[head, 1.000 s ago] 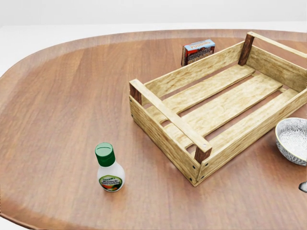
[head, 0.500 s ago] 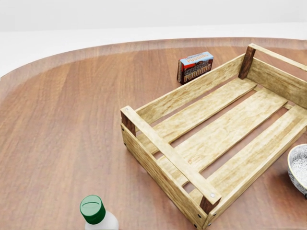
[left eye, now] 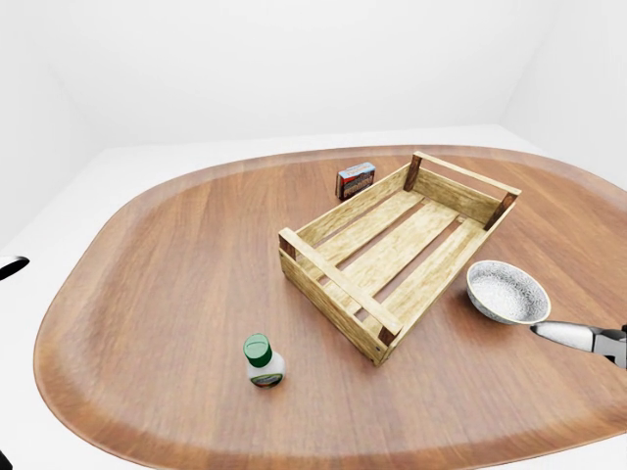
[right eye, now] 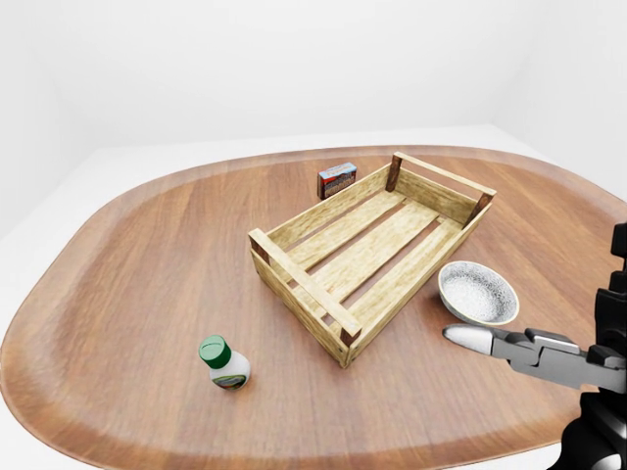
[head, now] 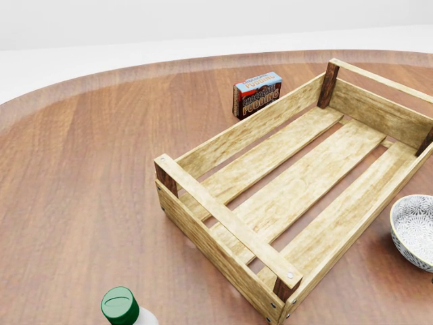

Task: Pick up the salad dressing and put it in the tray.

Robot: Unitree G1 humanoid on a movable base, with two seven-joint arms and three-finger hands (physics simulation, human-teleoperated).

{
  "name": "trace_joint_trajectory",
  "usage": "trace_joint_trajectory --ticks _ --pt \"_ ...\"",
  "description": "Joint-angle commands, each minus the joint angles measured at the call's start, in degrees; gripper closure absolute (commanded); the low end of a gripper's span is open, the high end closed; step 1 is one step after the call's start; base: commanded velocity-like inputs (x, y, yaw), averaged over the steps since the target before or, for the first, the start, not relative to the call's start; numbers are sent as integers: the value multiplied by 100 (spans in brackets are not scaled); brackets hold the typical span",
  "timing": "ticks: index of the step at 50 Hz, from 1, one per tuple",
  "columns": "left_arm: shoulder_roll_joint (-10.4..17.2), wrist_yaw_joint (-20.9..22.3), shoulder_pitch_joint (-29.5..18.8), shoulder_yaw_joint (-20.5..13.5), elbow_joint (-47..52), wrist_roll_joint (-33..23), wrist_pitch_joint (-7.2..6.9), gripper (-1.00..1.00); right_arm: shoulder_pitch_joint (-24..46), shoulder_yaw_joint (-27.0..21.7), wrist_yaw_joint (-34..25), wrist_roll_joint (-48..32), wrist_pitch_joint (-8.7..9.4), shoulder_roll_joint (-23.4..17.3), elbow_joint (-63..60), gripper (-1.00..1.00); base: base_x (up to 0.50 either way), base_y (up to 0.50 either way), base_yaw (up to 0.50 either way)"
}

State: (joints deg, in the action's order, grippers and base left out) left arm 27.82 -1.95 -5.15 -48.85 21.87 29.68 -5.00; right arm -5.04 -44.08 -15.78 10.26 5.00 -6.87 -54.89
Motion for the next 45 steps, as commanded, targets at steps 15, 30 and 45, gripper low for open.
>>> trace_joint_trajectory --ticks 15,30,45 --pt "-25 16 4 31 -6 -32 0 -100 -5 -31 203 124 0 8 212 -100 13 -26 0" --pt "-25 52 19 44 -106 -56 0 -100 -104 125 -93 -381 0 10 221 -100 13 -1 0" --pt "-27 84 1 82 -252 -95 0 -100 -89 21 104 -44 0 120 286 -100 40 -4 0"
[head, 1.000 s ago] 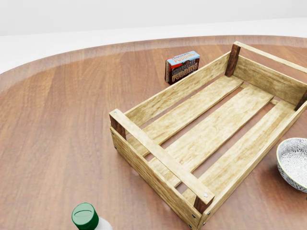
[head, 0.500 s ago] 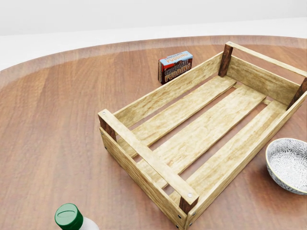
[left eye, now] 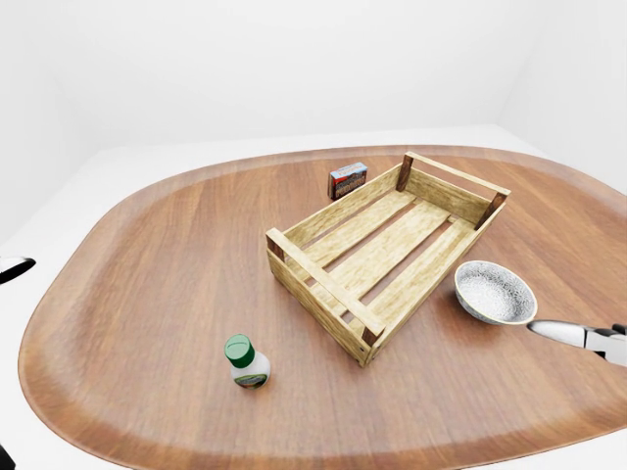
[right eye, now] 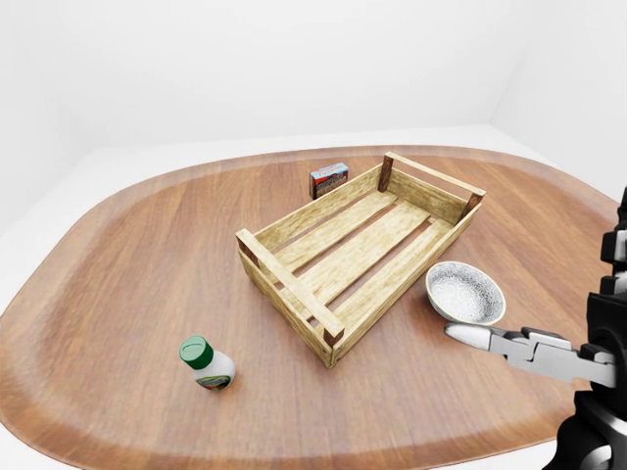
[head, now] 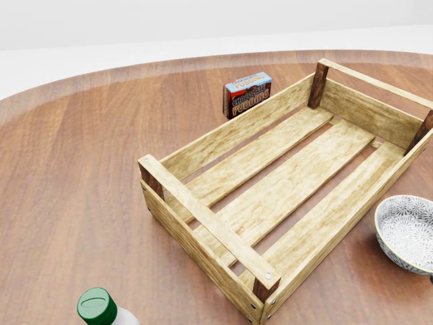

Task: Pick up the salad dressing and put it in the tray.

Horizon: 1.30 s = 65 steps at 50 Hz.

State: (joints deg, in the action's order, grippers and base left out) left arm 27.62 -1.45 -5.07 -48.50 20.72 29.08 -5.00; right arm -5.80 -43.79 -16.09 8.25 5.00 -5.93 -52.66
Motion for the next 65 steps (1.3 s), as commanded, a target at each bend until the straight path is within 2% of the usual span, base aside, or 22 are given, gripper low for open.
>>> trace_joint_trajectory --ticks 1,5,10,12,13,14,18,25,43,58,65 --pt "-6 35 -8 54 -150 -37 0 -100 6 28 168 140 0 4 64 -100 0 0 0" --pt "-10 28 2 57 -88 30 0 -100 327 -43 343 940 0 -244 -16 -100 0 0 0" --pt "-21 57 32 -10 55 160 0 -100 820 254 834 1168 0 -759 -61 -100 0 0 0" --pt "-17 73 26 -8 9 163 0 -100 1074 531 1051 1043 0 -976 -38 -100 0 0 0" --pt "-20 86 20 6 -38 155 0 -100 1279 440 1059 1479 0 -998 -9 -100 0 0 0" --pt "-17 84 21 9 -42 157 0 -100 1266 444 1120 1568 0 -1044 2 -100 0 0 0" --pt "-3 54 16 -18 -19 306 0 -100 1516 786 1408 1361 0 -1391 162 -100 0 0 0" --pt "26 24 26 -41 4 386 0 -100 2104 1411 1388 1107 0 -1650 527 -100 0 0 0" --pt "11 5 19 5 16 341 0 -100 2850 2176 1165 629 0 -1616 1056 -100 0 0 0" --pt "14 -43 25 -53 170 364 0 -100 3363 2903 1001 410 0 -1253 1299 -100 0 0 0" --pt "7 -10 24 -45 145 327 0 -100 3631 3397 767 56 0 -993 1657 -100 0 0 0"
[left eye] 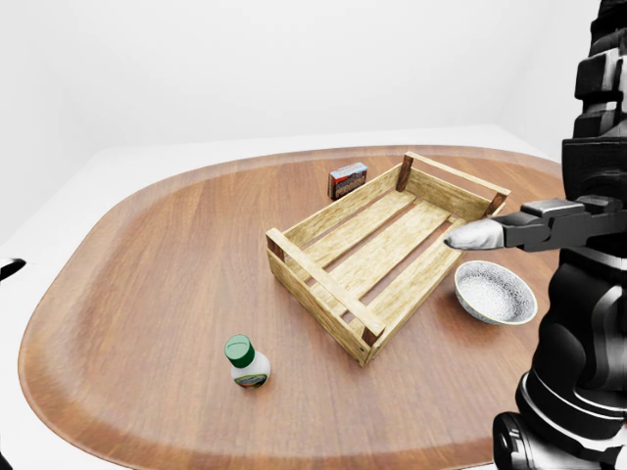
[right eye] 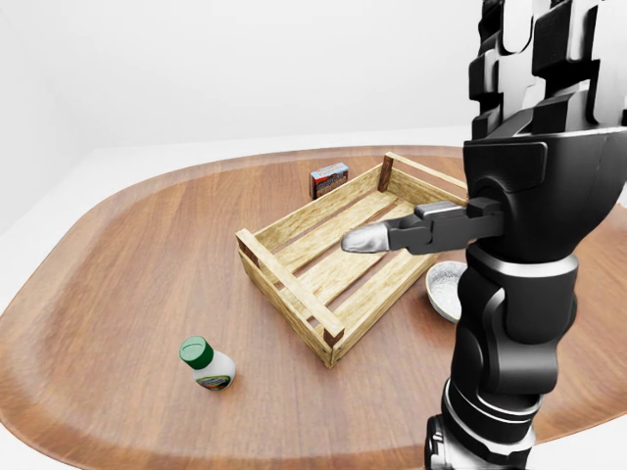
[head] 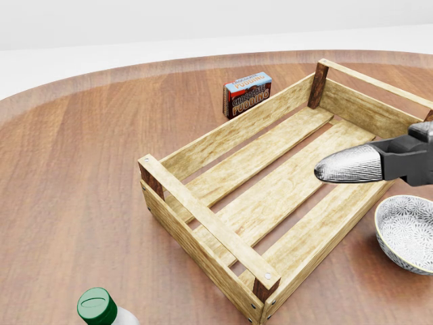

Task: Pick up the salad dressing and put it in the tray.

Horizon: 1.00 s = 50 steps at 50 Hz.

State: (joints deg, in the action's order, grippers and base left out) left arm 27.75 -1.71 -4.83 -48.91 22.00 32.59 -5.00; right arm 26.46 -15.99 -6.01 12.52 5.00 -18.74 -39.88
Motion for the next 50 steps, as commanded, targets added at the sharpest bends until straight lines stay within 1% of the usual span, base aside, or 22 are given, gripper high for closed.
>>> trace_joint_trajectory --ticks 1,6,10,14,17,22,28,32,38,42,46,50 --pt "-8 25 2 2 5 -39 0 -100 457 659 -292 -420 0 320 426 -100 0 0 0" --pt "-10 50 5 -2 -19 -79 0 -100 787 926 -476 -670 0 503 583 -100 0 0 0" --pt "-17 71 2 18 -80 -107 0 -100 810 1075 -604 -802 0 724 717 -100 0 0 0" --pt "-18 84 7 17 -93 -105 0 -100 718 1458 -817 -1096 0 994 1071 -100 0 0 0" --pt "-10 83 5 13 -99 -105 0 -100 753 1546 -953 -1301 0 1181 1252 -100 0 0 0" --pt "-16 92 12 14 -109 -105 0 -100 810 1646 -1100 -1422 0 1429 1494 -100 0 0 0" --pt "-16 79 17 3 -75 -96 0 -100 617 2014 -1267 -1696 0 1786 1821 -100 0 0 0" --pt "-10 59 23 -29 -16 -60 0 -100 592 2138 -1379 -1808 0 1978 1918 -100 0 0 0" --pt "-16 43 12 -11 6 -70 0 -100 505 2278 -1504 -1931 0 2181 2054 -100 0 0 0" --pt "-10 15 10 -26 63 -47 0 -100 268 2464 -1574 -2042 0 2310 2245 -100 0 0 0" --pt "-13 16 8 -27 80 -49 0 -100 185 2497 -1632 -2097 0 2404 2355 -100 0 0 0" --pt "-17 28 11 -30 60 -53 0 -100 25 2643 -1710 -2139 0 2519 2455 -100 0 0 0"
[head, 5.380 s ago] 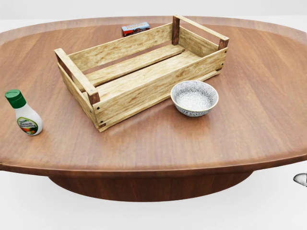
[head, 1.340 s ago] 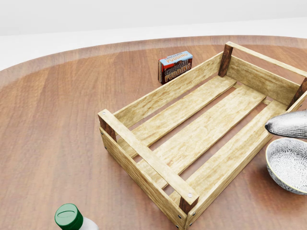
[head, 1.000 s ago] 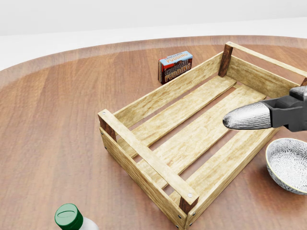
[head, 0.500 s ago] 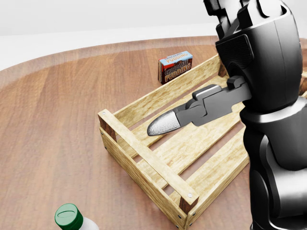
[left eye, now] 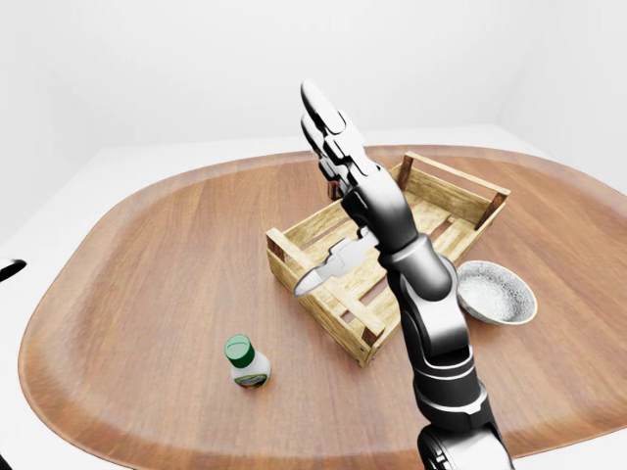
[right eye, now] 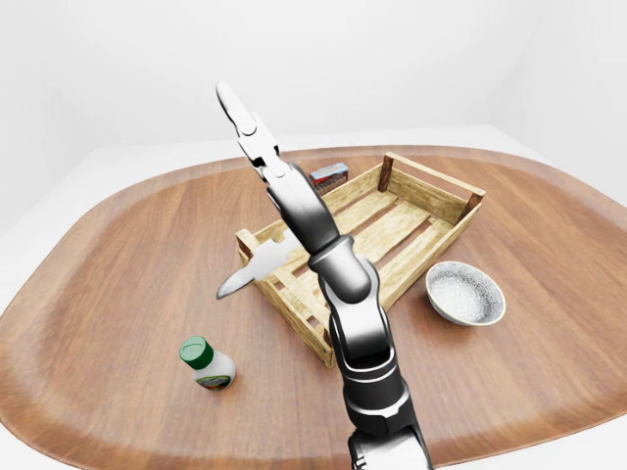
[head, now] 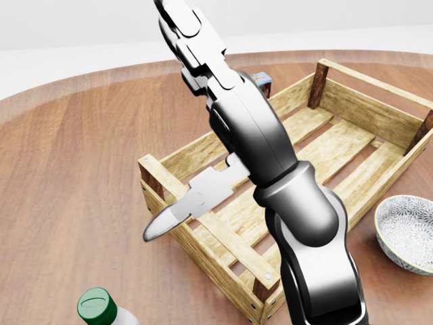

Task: Pick up the salad dressing and put it in the tray.

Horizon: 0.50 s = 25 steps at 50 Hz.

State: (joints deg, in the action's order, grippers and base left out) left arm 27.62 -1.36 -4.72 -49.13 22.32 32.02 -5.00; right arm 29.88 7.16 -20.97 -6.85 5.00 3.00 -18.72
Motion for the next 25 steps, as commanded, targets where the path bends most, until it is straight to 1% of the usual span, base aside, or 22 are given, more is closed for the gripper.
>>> trace_joint_trajectory --ticks 1,6,16,19,20,21,22,25 --pt "-5 -6 -3 -2 24 2 0 -100 -361 364 -233 -216 0 368 378 -100 0 0 0" --pt "-2 -5 -5 -4 10 -2 0 -100 -575 569 -321 -333 0 504 714 -100 0 0 0" --pt "10 1 -8 10 -64 -3 0 -100 -677 699 -541 -545 0 623 944 -100 0 0 0" --pt "12 -9 -13 18 -57 -1 0 -100 -715 833 -640 -887 0 589 945 -100 0 0 0" --pt "4 -21 -20 43 -45 -7 0 -100 -761 993 -780 -1083 0 581 815 -100 0 0 0" --pt "3 -21 -21 44 -44 -8 0 -100 -774 985 -818 -1133 0 608 806 -100 0 0 0" --pt "-7 -21 -19 65 -33 -24 0 -100 -827 1128 -926 -1367 0 563 819 -100 0 0 0" --pt "-3 -12 -24 51 -31 -18 0 -100 -986 1305 -1257 -1795 0 601 758 -100 0 0 0"
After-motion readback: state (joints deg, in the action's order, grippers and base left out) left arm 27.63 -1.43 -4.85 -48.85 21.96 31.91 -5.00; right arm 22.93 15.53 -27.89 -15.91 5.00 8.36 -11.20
